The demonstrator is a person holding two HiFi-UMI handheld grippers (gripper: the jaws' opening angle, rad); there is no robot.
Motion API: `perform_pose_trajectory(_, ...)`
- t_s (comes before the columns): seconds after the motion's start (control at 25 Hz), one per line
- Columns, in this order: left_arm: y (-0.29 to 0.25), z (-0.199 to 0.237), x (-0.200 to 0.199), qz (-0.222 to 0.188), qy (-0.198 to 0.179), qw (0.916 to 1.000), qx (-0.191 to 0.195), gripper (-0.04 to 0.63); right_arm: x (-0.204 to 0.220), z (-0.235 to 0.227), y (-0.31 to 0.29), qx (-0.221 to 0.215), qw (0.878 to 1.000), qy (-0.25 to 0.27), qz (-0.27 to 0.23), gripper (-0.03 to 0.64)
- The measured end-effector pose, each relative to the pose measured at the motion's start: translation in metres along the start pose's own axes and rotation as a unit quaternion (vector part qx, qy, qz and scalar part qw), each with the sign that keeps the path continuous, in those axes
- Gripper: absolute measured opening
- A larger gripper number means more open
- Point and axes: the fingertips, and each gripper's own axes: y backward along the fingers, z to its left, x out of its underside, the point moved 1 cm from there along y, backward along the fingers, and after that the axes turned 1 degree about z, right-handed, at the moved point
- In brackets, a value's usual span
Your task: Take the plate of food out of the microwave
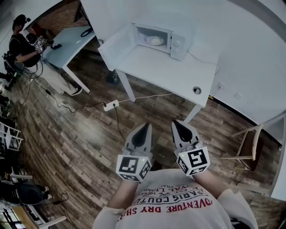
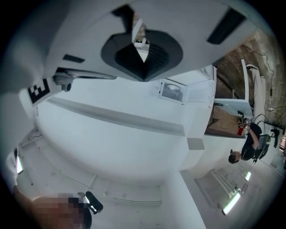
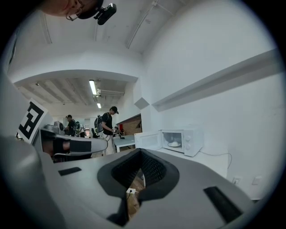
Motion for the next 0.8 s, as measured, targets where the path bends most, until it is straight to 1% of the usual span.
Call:
perform_pose_trajectory(0.2,-0.006,0.065,-0.016,0.019,-0.008,0.9996,0.018,0.005,-0.012,0.028,-0.059,0.025,1.000,-0.008,0.002,0.005)
perform_pose_trajectory(0.32,-0.014,0.096,-0.017,0.024,0.008,0.9994,0.022,0.005,-0.016,0.034,-0.088,0.036,0.999,-0.006,0.011,0.005)
perform_pose_trajectory(0.4,-0.022,0.111,-0.013,0.028,0.017,0.9991,0.026,0.005,-0.017,0.033,-0.104,0.043,0.999,0.000,0.017,0.005)
perform_pose_trajectory(0.56,-0.045,0.138,-0.011,0.030,0.023,0.9989,0.027,0.005,-0.019,0.022,-0.135,0.051,0.998,0.010,0.021,0.005)
perform_pose_trajectory(0.8,-0.087,0.166,-0.007,0.035,0.033,0.9988,0.011,0.005,-0.006,0.003,-0.183,0.033,0.999,0.003,0.035,0.005)
